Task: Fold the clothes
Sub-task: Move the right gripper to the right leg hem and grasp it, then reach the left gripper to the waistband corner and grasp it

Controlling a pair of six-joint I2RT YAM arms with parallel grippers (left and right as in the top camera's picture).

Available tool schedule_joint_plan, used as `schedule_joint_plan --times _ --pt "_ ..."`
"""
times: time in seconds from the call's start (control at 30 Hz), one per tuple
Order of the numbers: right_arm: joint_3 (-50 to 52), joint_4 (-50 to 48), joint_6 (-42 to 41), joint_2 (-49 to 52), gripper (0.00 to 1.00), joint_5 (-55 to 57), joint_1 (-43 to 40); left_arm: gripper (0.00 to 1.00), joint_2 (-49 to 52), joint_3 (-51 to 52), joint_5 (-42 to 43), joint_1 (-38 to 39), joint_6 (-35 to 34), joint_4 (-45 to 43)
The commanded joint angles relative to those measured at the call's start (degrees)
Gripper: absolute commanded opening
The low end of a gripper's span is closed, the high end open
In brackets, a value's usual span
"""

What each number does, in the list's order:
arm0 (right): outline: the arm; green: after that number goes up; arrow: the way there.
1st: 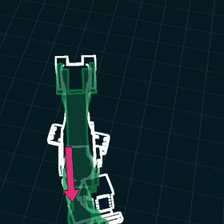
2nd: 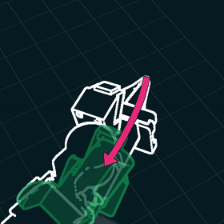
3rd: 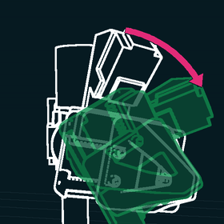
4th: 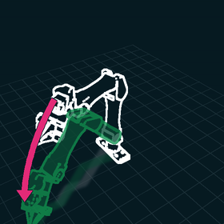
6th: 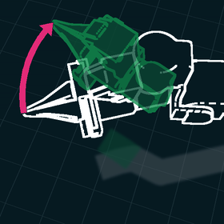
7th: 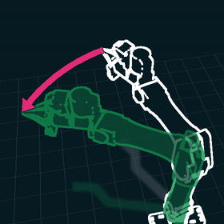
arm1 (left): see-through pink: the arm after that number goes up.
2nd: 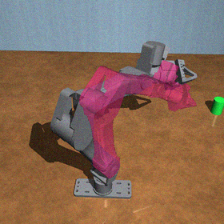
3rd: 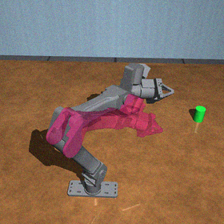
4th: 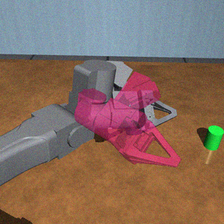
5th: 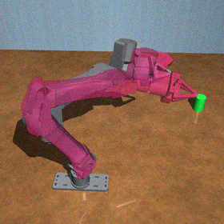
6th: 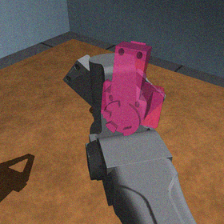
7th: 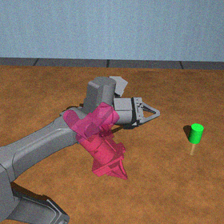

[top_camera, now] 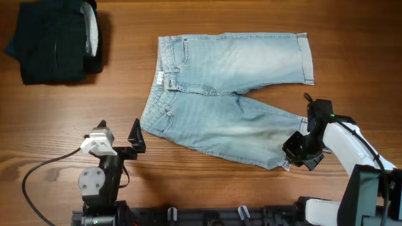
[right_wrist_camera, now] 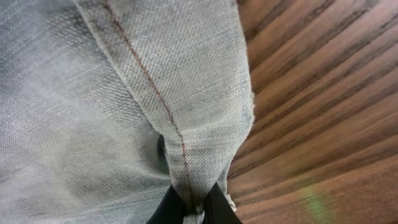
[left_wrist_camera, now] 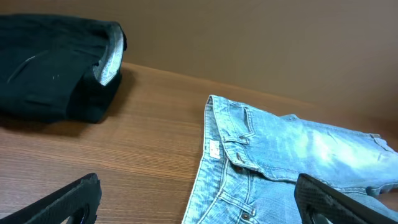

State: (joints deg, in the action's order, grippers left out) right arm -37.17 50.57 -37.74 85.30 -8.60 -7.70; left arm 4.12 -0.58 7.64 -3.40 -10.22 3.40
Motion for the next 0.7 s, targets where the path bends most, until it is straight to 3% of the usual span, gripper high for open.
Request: schedule_joint_plan --times 0.0,0.13,0.23,0.37,0.47,0.6,0.67 --pt "1.3 -2.6 3.3 1.9 0.04 -2.0 0.1 1.00 -0.3 0.2 0.5 0.1 -0.5 0.2" --pt "1.3 -3.1 5.3 1.9 0.04 -3.8 0.1 1.00 -0.3 0.2 -1.0 0.1 -0.8 -0.9" --pt "1.3 -3.1 6.1 1.9 0.04 -4.0 0.1 1.00 -0.3 0.0 4.3 0.1 -5.7 -5.4" --pt "1.3 -3.2 6.2 1.9 0.04 -4.0 0.1 1.00 5.1 -4.9 4.5 0.1 -5.2 0.0" --pt "1.3 -3.2 6.2 1.9 0.04 -4.0 0.1 1.00 18.6 -11.6 2.5 0.1 -4.8 2.3" --pt "1.3 -3.3 6.2 1.9 0.04 -4.0 0.1 1.00 39.9 -22.5 2.6 0.1 0.7 2.7" --pt "1.3 -3.4 6.2 1.9 0.04 -4.0 0.1 1.00 51.4 -28.3 7.6 0.2 4.1 4.0"
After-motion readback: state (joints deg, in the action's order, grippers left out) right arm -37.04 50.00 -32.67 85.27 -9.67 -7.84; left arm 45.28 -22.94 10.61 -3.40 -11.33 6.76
